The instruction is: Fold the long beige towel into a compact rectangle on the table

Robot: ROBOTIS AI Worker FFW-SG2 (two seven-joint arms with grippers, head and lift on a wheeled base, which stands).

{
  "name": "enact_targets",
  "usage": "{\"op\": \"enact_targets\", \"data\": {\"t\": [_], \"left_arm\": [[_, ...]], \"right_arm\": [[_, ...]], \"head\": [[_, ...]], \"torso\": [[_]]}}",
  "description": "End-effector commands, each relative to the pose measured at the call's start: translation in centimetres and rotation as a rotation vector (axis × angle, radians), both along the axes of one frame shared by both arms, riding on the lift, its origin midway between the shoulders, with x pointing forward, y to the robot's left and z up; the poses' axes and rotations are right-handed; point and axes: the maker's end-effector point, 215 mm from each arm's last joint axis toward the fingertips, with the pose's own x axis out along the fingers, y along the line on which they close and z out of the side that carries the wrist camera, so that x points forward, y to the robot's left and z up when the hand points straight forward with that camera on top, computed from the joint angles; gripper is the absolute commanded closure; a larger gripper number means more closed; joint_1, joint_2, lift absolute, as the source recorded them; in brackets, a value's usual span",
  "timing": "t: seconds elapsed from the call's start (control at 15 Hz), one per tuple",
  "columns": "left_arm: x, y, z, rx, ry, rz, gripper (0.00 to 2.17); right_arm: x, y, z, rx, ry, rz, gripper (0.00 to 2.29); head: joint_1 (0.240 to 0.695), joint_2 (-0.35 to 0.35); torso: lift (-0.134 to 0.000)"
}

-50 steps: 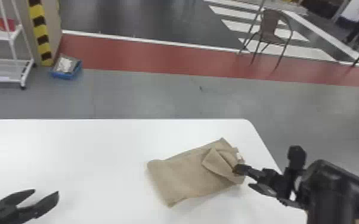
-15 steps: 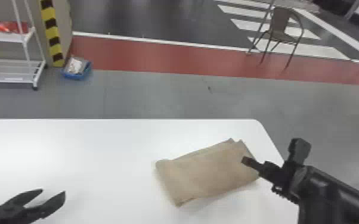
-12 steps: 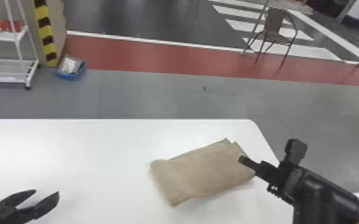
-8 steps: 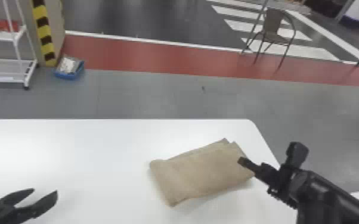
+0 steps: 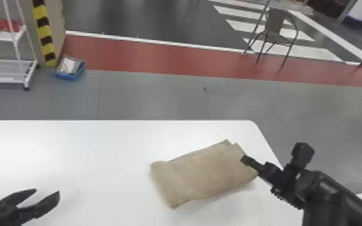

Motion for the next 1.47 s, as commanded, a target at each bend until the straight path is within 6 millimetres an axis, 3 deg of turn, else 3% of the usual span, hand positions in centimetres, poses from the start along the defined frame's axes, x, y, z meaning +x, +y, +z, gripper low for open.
{"op": "enact_targets", "data": {"t": [0.0,0.13,0.33,0.6,0.8,1.0,1.2,1.4], "left_arm": [[-0.7,-1.1,0.2,-0.028,-0.003,-0.045,0.19],[-1.1,-2.9,1.0,-0.053,-0.032,-0.113,0.19],[-0.9,-5.2,3.3,-0.068,-0.132,-0.201,0.19],[-1.4,-5.1,3.1,-0.064,-0.127,-0.206,0.19],[-1.9,-4.7,3.0,-0.062,-0.123,-0.226,0.19],[-2.1,-5.9,4.1,-0.096,-0.123,-0.258,0.19],[-2.0,-6.3,4.5,-0.094,-0.13,-0.268,0.19],[-1.9,-6.2,4.6,-0.09,-0.132,-0.274,0.19]], "right_arm": [[-0.6,-1.6,0.5,0.015,-0.02,-0.048,0.21],[-1.7,-3.7,0.9,0.046,-0.05,-0.112,0.21],[-3.8,-4.9,0.7,0.034,-0.056,-0.138,0.21],[-3.9,-4.4,0.3,0.029,-0.044,-0.124,0.21],[-2.6,-0.9,-0.2,0.039,-0.043,-0.063,0.21],[-1.5,0.1,1.1,0.037,-0.07,-0.041,0.21],[-1.5,2.7,-0.1,0.03,-0.005,0.025,0.21],[-0.1,5.4,-0.3,0.009,0.005,0.094,0.21]], "head": [[0.695,-0.293],[0.695,-0.328],[0.695,-0.35],[0.695,-0.35],[0.695,-0.35],[0.695,-0.35],[0.695,-0.35],[0.695,-0.346]], "torso": [[0.0],[0.0],[0.0],[0.0],[0.0],[0.0],[0.0],[0.0]]}}
